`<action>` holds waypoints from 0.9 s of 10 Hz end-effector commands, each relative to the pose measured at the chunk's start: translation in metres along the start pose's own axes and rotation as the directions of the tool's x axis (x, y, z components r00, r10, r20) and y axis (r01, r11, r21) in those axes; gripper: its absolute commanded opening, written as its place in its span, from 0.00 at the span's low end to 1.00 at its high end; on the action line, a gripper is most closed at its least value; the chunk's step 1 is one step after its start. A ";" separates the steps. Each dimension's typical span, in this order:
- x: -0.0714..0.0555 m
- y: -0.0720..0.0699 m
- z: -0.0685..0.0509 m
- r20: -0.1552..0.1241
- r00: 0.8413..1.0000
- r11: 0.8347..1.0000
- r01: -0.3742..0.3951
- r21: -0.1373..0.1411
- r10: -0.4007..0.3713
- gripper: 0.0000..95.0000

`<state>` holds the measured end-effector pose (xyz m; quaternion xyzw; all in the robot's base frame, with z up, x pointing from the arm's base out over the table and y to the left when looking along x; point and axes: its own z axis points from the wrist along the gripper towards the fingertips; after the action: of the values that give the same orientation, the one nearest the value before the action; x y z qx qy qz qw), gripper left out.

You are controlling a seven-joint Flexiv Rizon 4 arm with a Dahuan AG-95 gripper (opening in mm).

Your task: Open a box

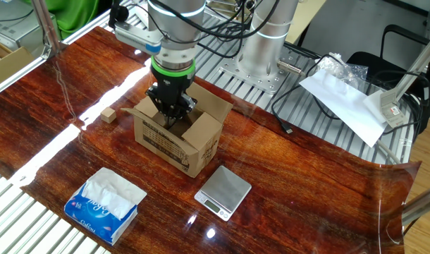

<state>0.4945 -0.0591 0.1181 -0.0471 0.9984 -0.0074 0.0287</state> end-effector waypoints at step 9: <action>0.002 -0.003 0.005 0.015 0.999 0.996 0.030 0.088 -0.031 0.00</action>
<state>0.4940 -0.0624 0.1137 -0.0605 0.9961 -0.0527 0.0378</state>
